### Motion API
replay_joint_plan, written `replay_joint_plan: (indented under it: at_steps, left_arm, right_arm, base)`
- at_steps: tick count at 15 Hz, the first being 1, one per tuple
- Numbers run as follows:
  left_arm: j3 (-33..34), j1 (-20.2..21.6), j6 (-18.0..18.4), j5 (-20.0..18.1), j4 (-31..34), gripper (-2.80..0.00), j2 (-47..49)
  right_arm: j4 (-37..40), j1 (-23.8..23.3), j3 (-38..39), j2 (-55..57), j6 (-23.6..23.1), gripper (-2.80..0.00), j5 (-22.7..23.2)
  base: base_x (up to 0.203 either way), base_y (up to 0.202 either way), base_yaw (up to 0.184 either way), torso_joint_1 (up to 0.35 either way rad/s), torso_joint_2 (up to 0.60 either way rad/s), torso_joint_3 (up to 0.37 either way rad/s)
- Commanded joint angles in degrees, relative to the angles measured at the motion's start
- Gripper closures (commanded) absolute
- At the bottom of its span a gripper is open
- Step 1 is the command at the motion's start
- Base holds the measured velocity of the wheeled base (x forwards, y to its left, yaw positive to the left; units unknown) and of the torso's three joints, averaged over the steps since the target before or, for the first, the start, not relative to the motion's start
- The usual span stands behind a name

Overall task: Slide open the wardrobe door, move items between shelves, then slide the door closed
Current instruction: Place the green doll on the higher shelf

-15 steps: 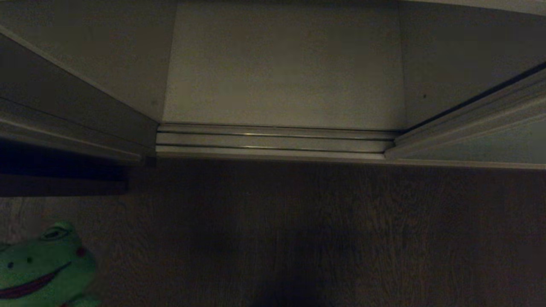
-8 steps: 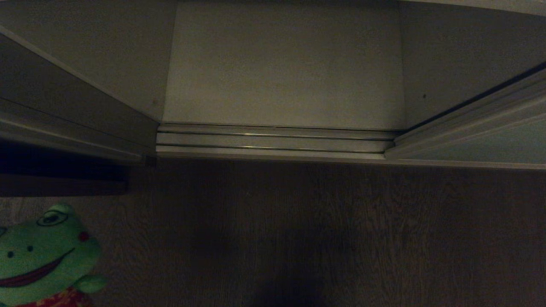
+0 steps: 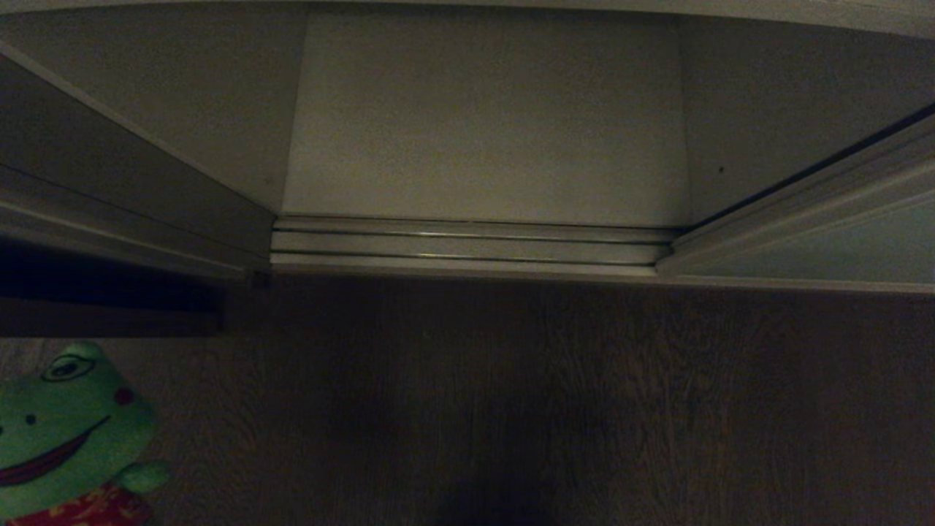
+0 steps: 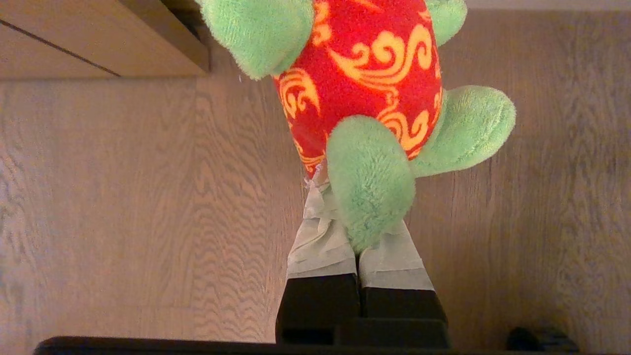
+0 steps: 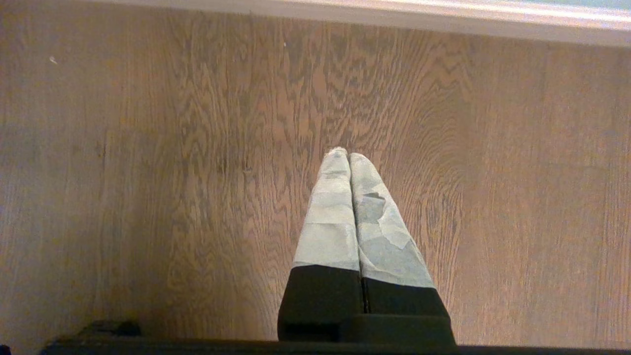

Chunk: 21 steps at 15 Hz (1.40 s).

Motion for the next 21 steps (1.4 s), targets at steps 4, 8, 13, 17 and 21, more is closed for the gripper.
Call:
replay_joint_plan:
  at_steps: [4, 8, 13, 17, 21]
  left_arm:
    - [0.07, -0.06, 1.82, 0.04, 0.33, 0.0, 0.36]
    - [0.07, 0.01, 1.27, -0.05, 0.15, 0.0, 0.35]
    - [0.07, -0.06, 1.57, -0.05, 0.24, 0.0, 0.35]
    - [0.06, -0.02, 1.56, -0.14, 0.33, 0.0, 0.35]
    - [0.07, -0.06, 1.48, -0.14, 0.15, 0.0, 0.35]
  right_arm:
    - [-0.05, 0.01, -0.04, -0.18, 0.0, 0.0, 0.03]
    - [-0.05, 0.01, -0.04, -0.18, 0.0, 0.0, 0.02]
    - [-0.05, 0.01, -0.04, -0.18, 0.0, 0.0, -0.06]
    - [-0.05, 0.01, -0.04, -0.18, 0.0, 0.0, 0.03]
    - [-0.05, 0.01, 0.05, -0.18, 0.0, 0.0, 0.03]
  base:
    - [0.0, 0.0, 0.0, 0.003, 0.0, 0.185]
    - [0.0, 0.0, 0.0, 0.003, 0.0, 0.201]
    - [0.0, 0.0, 0.0, 0.002, 0.0, 0.201]
    - [0.0, 0.0, 0.0, -0.001, 0.0, 0.201]
    - [0.0, 0.0, 0.0, 0.007, 0.0, 0.201]
